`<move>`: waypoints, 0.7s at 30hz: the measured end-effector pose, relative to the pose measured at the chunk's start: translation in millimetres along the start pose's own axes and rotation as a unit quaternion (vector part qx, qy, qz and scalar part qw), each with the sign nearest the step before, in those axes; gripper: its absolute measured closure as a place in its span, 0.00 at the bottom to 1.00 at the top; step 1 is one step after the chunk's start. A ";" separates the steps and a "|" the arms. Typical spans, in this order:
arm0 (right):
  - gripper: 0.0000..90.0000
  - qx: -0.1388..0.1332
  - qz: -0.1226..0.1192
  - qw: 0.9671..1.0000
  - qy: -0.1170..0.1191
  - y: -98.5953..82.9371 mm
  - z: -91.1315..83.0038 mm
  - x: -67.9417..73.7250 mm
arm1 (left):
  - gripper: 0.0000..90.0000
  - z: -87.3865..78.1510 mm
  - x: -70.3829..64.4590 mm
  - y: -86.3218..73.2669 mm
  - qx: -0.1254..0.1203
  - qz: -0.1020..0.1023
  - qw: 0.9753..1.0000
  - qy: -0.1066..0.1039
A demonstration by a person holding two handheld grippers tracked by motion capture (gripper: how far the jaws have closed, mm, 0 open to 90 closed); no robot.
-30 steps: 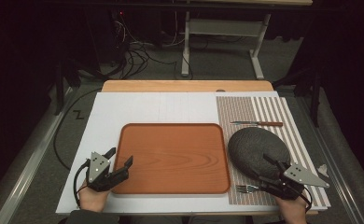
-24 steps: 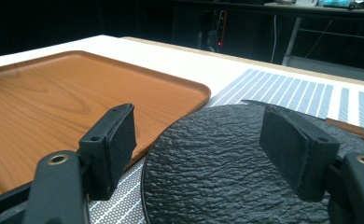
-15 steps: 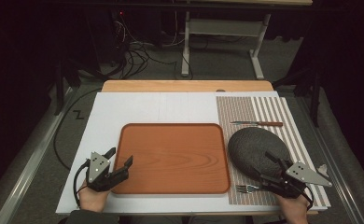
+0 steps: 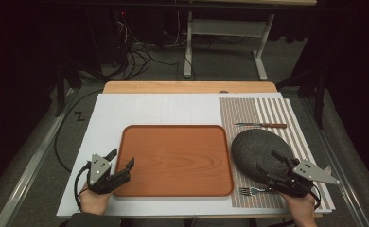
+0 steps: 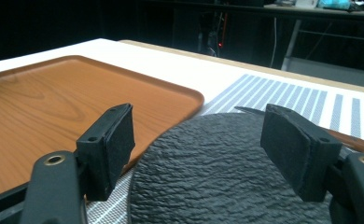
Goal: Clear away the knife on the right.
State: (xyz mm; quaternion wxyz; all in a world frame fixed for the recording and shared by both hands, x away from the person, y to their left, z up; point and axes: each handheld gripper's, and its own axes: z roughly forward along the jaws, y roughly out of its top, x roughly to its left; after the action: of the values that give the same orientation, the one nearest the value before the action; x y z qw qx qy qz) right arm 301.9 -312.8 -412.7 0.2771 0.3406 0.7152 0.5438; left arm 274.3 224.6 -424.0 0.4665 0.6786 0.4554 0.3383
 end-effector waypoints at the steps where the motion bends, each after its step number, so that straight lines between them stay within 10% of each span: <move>1: 0.30 0.001 0.002 1.000 -0.002 -0.5 -0.2 -1.4 | 0.36 0.1 0.0 0.0 0.000 0.000 1.000 0.000; 21: 0.28 0.008 0.004 1.000 -0.015 2.5 1.8 -15.9 | 0.36 0.2 -0.1 -0.2 0.002 -0.001 1.000 0.001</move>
State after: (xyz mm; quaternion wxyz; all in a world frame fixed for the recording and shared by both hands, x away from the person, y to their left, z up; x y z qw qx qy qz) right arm 313.6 -323.9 -410.3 0.2826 0.3538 0.7139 0.5342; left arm 274.4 224.5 -424.2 0.4651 0.6784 0.4574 0.3379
